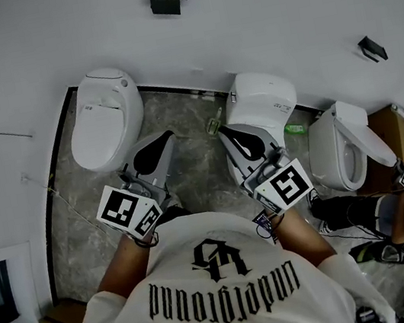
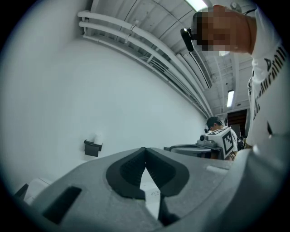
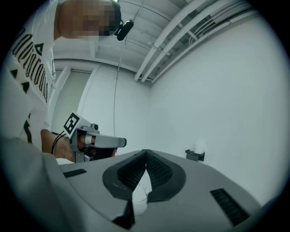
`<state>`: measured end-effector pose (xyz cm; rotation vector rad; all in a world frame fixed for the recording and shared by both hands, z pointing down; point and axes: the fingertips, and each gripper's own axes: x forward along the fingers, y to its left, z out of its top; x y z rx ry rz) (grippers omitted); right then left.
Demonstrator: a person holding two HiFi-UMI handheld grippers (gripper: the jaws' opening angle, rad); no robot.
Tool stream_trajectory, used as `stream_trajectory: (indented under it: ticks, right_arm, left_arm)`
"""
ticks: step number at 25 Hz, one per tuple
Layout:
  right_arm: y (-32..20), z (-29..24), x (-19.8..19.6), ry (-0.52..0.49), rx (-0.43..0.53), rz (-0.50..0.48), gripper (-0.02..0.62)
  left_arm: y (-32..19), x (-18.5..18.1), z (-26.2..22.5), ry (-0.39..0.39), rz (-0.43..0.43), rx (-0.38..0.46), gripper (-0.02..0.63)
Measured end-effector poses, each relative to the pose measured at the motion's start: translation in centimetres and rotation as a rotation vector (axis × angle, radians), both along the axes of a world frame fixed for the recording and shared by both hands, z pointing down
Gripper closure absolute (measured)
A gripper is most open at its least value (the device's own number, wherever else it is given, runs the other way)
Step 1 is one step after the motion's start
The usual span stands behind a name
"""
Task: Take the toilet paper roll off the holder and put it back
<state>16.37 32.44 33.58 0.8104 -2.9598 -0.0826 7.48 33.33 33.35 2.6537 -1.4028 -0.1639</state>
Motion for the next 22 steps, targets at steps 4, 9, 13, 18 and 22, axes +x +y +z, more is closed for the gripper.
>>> stream_trajectory:
  ticks: [4,9,13,18,22]
  right_arm:
    - [-3.2,-0.2,-3.0,0.011,-0.016,0.007,0.583]
    - [-4.6,0.0,-7.9,0.013,-0.023,0.032,0.583]
    - [-5.5,0.7,-10.4,0.009,-0.035,0.043,0.583]
    - [-6.0,1.2,-12.0,0.008,-0.051,0.044,0.583]
    - [-7.3,1.4,-12.0,0.002,-0.049,0.061,0.583]
  left_arm:
    - [-3.1,-2.9,-0.3,-0.032,0.024,-0.008,0.594]
    - [-4.2,-8.5,-0.3,-0.042,0.041,-0.006,0.594]
    - [-5.3,-11.5,0.4,-0.05,0.046,-0.018,0.594]
    - [-5.9,-12.7,0.9,-0.051,0.061,-0.027,0.594]
    - [-6.7,-12.7,1.5,-0.053,0.078,-0.035,0.594]
